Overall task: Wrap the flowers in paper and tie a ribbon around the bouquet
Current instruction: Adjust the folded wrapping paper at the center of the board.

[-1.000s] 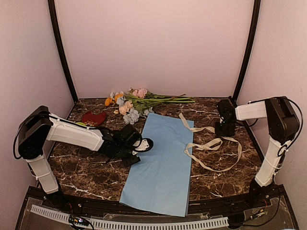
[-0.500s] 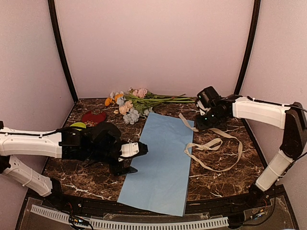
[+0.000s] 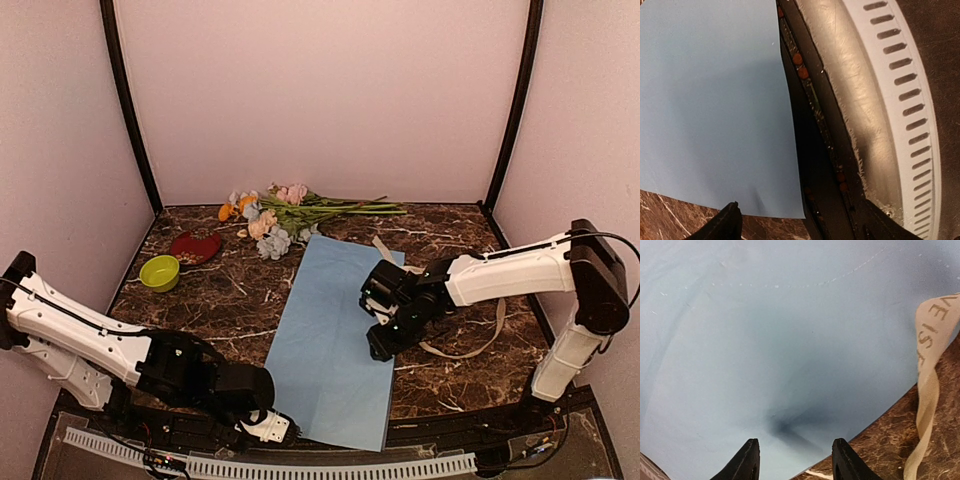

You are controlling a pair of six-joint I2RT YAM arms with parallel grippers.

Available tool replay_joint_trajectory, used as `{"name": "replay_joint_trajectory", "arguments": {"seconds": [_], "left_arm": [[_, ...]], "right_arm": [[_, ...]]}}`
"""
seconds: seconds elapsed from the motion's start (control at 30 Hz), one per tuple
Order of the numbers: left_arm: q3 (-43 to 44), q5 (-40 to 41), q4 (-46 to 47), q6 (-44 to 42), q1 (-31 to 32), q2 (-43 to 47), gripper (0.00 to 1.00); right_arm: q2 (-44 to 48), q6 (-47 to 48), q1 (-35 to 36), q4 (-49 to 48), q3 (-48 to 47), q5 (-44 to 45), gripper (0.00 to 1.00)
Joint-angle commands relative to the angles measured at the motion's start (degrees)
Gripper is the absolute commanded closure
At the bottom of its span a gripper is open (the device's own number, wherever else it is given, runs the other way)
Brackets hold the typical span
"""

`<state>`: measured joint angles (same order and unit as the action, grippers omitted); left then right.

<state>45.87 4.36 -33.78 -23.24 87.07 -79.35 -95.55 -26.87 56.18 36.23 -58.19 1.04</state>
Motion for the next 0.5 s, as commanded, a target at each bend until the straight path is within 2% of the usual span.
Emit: {"name": "replay_joint_trajectory", "arguments": {"seconds": [0.0,0.23,0.47], "left_arm": [[-2.2,6.3,-0.9,-2.4,0.2,0.7,0.19],[-4.8,15.2,2.6,-1.6,0.3,-0.5,0.28],[-6.5,20.6,7.3,-1.0,0.2,0.3,0.30]], "right_arm": [[-3.4,-3.5,1.3,-4.4,2.2,1.4,0.50],[-8.3,-5.1,0.5,-9.0,0.7,5.2,0.50],[-9.8,-5.5,-1.9,-13.5,-1.0,3.3,0.51]]}}
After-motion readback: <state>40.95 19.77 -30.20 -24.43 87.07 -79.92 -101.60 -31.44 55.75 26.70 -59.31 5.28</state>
